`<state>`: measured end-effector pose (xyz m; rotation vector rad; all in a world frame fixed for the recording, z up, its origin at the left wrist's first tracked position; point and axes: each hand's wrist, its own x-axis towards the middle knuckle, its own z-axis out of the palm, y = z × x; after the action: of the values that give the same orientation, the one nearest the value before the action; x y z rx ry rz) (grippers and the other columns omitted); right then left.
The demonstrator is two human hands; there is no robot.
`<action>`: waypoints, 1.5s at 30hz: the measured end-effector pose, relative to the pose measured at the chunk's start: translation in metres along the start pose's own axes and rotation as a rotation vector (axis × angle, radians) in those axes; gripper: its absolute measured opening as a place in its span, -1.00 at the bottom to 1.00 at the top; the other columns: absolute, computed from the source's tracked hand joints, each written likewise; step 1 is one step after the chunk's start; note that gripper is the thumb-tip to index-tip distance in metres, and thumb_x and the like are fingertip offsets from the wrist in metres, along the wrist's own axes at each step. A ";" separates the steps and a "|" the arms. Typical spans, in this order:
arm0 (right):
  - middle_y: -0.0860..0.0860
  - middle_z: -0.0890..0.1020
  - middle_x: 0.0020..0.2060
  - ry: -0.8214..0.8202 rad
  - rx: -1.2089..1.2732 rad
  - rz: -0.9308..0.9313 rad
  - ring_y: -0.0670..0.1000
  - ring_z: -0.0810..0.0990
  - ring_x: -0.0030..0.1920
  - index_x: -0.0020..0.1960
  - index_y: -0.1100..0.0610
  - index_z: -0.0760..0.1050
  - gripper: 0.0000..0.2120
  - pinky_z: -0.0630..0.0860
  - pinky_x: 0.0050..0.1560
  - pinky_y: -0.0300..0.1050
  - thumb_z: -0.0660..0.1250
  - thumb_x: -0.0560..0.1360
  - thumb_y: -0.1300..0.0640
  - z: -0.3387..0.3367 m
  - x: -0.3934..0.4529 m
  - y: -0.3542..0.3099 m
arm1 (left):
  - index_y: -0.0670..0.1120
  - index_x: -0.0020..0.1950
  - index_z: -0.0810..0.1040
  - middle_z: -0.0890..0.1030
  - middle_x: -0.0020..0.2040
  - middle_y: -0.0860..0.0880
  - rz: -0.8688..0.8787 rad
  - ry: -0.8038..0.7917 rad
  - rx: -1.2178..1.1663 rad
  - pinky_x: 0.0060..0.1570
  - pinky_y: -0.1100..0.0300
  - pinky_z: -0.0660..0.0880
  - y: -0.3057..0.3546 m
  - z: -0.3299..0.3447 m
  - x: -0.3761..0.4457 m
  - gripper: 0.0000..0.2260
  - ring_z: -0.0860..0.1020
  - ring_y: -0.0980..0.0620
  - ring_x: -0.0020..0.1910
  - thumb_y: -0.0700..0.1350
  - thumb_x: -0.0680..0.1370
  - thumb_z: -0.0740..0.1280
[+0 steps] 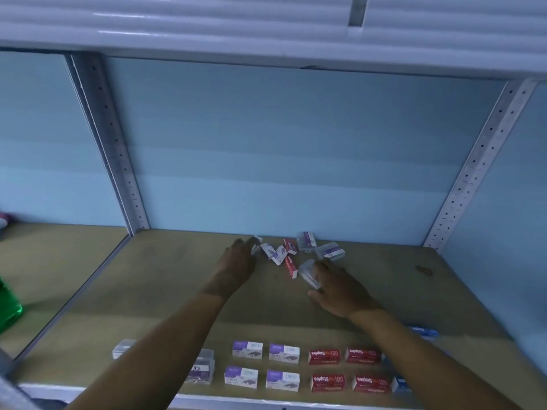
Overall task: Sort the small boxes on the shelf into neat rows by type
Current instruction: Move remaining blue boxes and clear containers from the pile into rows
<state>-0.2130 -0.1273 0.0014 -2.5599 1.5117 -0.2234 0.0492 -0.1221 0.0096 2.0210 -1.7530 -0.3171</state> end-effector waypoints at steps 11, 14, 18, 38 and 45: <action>0.06 0.52 0.10 0.116 0.166 0.142 0.09 0.58 0.07 0.04 0.07 0.46 -0.80 0.53 -0.03 -0.09 0.42 0.47 0.11 -0.005 -0.017 -0.002 | -0.01 0.05 0.38 0.56 -0.01 -0.12 -0.005 0.046 -0.067 -0.20 0.14 0.35 -0.008 -0.005 -0.001 -0.73 0.48 -0.12 -0.18 0.13 0.54 0.33; -0.02 0.60 0.03 0.118 0.376 0.211 -0.01 0.61 -0.01 0.09 0.04 0.49 -0.73 0.58 -0.04 -0.07 0.44 0.43 0.04 -0.014 -0.019 0.004 | -0.06 0.08 0.40 0.59 0.03 -0.13 0.053 0.036 -0.099 -0.20 0.12 0.38 -0.007 -0.016 -0.008 -0.83 0.52 -0.15 -0.13 -0.04 0.56 0.30; -0.07 0.68 0.03 0.057 0.555 0.280 -0.11 0.64 -0.03 0.14 -0.01 0.59 -0.76 0.60 -0.05 -0.12 0.38 0.49 0.00 -0.026 -0.027 0.010 | -0.04 0.09 0.50 0.63 0.06 -0.06 0.156 -0.008 -0.165 -0.13 0.14 0.47 -0.007 -0.029 -0.018 -0.84 0.58 -0.10 -0.06 -0.21 0.54 0.26; -0.23 0.59 0.18 -0.130 0.524 0.161 -0.29 0.53 0.08 0.34 -0.13 0.52 -0.61 0.51 0.08 -0.28 0.45 0.54 0.04 -0.031 -0.061 0.003 | 0.04 0.31 0.51 0.57 0.23 0.07 0.264 -0.299 -0.038 0.08 0.28 0.46 -0.019 -0.025 -0.074 -0.60 0.53 0.13 0.10 0.04 0.48 0.42; -0.22 0.67 0.02 -0.096 0.467 0.193 -0.26 0.59 -0.02 0.10 -0.19 0.62 -0.82 0.53 -0.10 -0.26 0.44 0.53 0.03 -0.029 -0.055 -0.015 | 0.00 0.16 0.61 0.64 0.08 0.06 0.218 -0.257 -0.082 -0.16 0.43 0.37 -0.024 -0.037 -0.079 -0.77 0.54 0.13 -0.04 -0.10 0.50 0.42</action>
<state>-0.2330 -0.0739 0.0305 -2.0235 1.4539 -0.3719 0.0739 -0.0358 0.0214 1.7744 -2.0572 -0.5891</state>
